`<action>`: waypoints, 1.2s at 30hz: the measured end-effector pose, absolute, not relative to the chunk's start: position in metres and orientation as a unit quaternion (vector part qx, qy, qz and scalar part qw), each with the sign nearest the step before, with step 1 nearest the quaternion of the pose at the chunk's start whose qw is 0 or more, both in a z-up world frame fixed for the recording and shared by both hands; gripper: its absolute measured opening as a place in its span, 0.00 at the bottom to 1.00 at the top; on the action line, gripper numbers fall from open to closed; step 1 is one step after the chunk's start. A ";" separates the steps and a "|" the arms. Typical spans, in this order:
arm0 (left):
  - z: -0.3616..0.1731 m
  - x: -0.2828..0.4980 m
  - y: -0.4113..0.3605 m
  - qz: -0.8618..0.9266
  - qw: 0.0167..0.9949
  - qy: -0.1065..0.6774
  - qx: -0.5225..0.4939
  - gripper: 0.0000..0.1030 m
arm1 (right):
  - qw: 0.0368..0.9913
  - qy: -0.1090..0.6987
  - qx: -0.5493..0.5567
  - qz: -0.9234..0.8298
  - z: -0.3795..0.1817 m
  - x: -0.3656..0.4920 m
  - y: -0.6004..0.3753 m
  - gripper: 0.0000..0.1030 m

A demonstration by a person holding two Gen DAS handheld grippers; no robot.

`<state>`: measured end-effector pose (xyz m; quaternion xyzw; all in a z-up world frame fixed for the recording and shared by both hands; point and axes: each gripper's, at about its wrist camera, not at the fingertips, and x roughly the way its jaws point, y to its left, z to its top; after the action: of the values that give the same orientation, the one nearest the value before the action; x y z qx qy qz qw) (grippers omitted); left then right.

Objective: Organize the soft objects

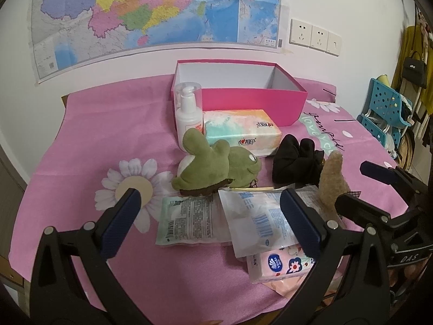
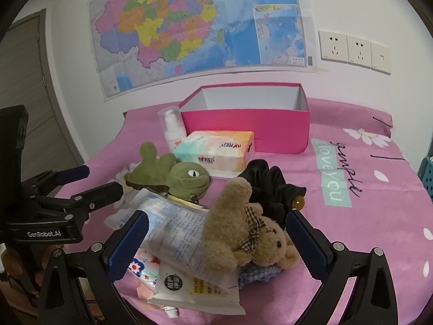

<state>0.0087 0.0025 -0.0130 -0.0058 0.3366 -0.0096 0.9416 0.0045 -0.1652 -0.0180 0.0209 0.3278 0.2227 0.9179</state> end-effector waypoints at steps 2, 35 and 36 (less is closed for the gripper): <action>-0.013 0.009 0.003 -0.010 0.941 0.338 -0.006 0.99 | 0.916 0.331 0.022 0.224 -0.020 0.006 -0.166 1.00; -0.022 0.033 -0.062 -0.204 0.903 0.375 0.050 0.99 | 0.878 0.386 0.181 0.220 -0.050 0.032 -0.255 0.79; -0.021 0.033 -0.066 -0.214 0.900 0.377 0.051 0.99 | 0.871 0.395 0.190 0.224 -0.055 0.035 -0.257 0.79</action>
<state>0.0335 -0.0659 -0.0209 0.0505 0.3771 -0.2139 0.8997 0.0353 -0.2567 -0.0553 0.1895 0.3946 0.2242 0.8707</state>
